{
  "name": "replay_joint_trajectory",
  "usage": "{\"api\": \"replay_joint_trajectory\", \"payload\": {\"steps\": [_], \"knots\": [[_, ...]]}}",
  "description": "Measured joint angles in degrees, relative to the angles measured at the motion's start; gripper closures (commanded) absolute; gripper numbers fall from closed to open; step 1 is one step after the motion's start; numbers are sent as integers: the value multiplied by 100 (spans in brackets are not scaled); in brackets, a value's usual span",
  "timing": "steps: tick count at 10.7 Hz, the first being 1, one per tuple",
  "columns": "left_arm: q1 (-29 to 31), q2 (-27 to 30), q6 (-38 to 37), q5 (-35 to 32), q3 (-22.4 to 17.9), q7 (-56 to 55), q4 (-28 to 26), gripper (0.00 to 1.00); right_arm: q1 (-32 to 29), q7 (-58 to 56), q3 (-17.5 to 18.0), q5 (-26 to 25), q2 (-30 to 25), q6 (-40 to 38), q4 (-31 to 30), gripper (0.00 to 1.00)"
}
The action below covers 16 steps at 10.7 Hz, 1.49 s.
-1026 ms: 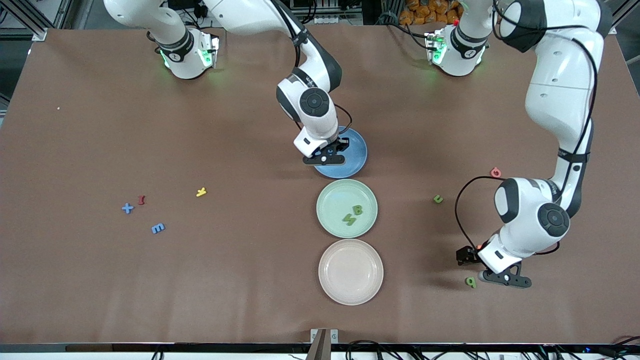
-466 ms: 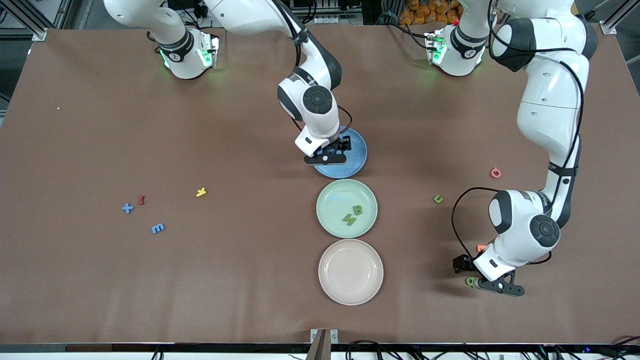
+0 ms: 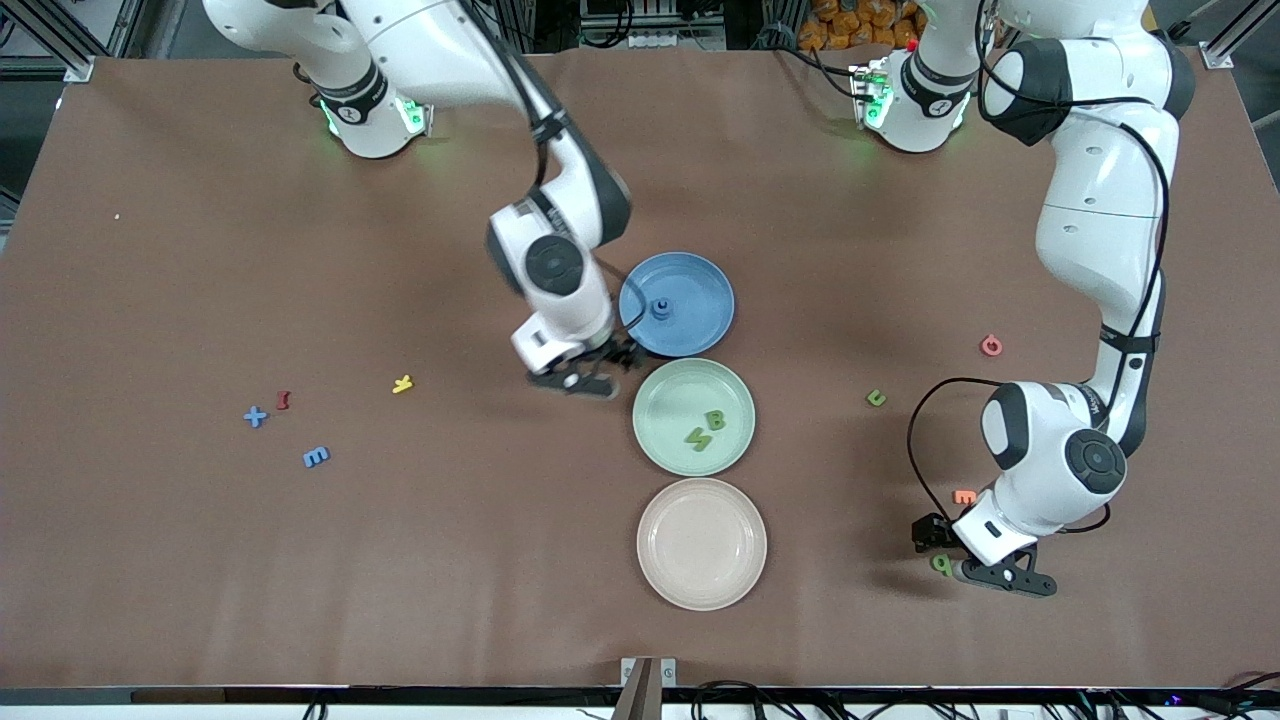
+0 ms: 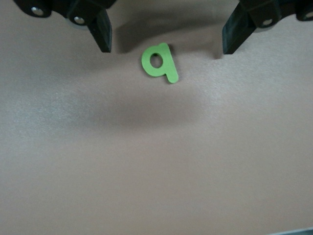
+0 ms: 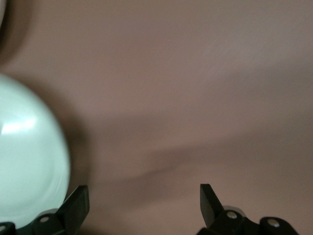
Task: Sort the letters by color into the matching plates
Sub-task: 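Return the right gripper to the blue letters while the left gripper aligns over b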
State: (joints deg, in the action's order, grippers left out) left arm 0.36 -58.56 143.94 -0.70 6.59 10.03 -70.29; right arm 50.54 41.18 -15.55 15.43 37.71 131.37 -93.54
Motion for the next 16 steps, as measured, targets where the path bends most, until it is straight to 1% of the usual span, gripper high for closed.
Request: {"api": "replay_joint_trajectory", "payload": {"steps": [1,3,4,5,7,9,10,12,13,14,16], "knots": [[-3,-8,11,0,-11,15,60,4,-193,-14,-280,-113,-60,-5,27,0],[-35,-22,11,0,-37,19,171,4,-371,-34,-997,-473,-262,-28,51,0],[-48,-34,15,0,-50,22,209,4,-479,-37,-1231,-520,-360,-38,71,0],[-59,-58,131,0,-58,52,240,6,-615,-38,-1311,-533,-455,-40,76,0],[-157,-168,357,0,-124,107,271,10,-755,18,-1326,-540,-523,39,78,0],[-259,-289,486,0,-225,109,284,12,-767,13,-1319,-620,-519,354,78,0],[-265,-306,505,0,-229,110,304,14,-834,-435,-1325,-676,-540,428,93,0],[-269,-305,503,0,-237,111,359,15,-1129,-2351,-1332,-678,-678,444,149,0],[-269,-296,428,0,-244,111,408,17,-1324,-2883,-1334,-493,-786,259,157,0],[-269,-283,382,0,-247,111,434,21,-1463,-3088,-1335,-374,-879,53,158,0],[-276,-251,201,0,-240,111,449,23,-1564,-3218,-1334,-406,-945,-115,159,0]]}}
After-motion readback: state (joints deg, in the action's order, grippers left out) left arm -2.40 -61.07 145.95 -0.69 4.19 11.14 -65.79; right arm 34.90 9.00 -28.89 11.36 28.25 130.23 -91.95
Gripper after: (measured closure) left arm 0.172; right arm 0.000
